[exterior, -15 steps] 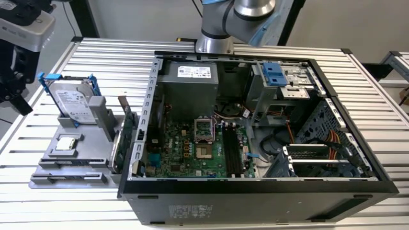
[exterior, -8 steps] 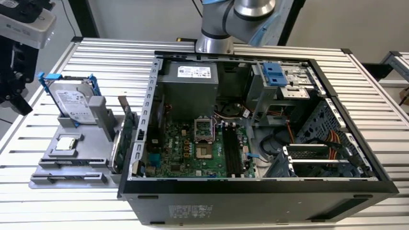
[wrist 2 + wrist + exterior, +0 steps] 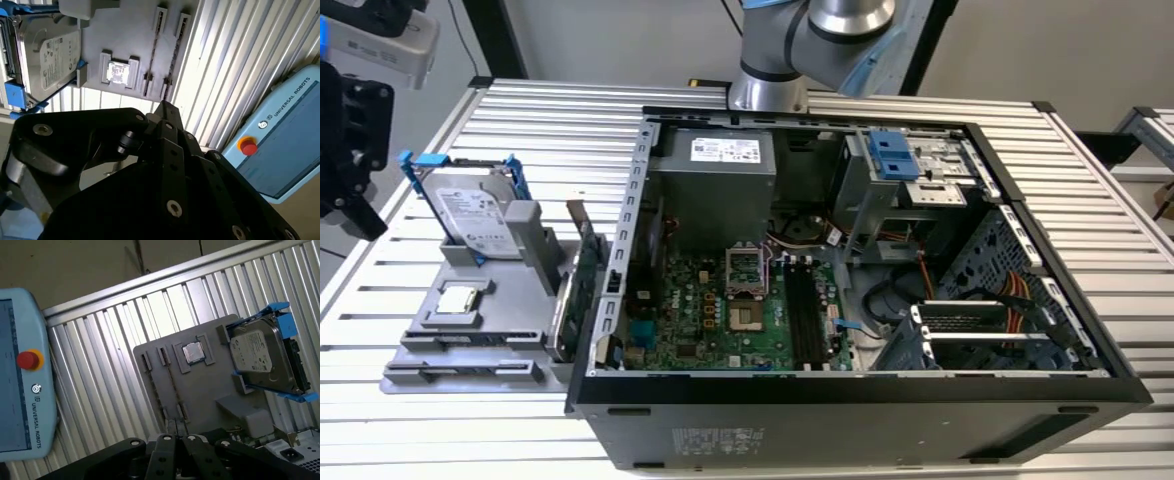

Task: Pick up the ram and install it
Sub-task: 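Pick up the ram and move it above insertion slot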

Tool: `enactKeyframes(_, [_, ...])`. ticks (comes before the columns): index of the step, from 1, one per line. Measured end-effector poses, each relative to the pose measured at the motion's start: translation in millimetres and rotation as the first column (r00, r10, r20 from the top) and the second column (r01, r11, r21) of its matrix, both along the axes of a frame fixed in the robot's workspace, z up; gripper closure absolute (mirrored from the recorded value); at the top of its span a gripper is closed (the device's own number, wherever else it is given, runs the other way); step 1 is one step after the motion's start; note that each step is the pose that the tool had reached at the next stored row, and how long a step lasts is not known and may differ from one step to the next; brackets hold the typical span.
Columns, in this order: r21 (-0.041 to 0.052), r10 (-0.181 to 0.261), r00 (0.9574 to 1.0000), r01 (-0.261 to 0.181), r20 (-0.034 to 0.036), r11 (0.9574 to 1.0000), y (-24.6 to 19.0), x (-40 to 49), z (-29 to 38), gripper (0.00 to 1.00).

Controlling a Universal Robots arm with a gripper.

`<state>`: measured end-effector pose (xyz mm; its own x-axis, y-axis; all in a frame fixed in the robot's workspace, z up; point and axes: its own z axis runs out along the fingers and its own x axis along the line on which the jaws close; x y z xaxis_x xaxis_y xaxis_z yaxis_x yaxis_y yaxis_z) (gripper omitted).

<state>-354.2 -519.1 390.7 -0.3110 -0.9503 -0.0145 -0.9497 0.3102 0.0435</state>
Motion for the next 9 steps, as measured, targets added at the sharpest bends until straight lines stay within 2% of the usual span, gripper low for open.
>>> enactKeyframes(4, [0.0002,0.050,0.9987,-0.050,0.0001,0.9987,0.1,0.0,-0.1,1.00])
enactKeyframes(9, [0.0003,0.105,0.9945,-0.105,0.0001,0.9945,0.3,0.1,-0.1,1.00])
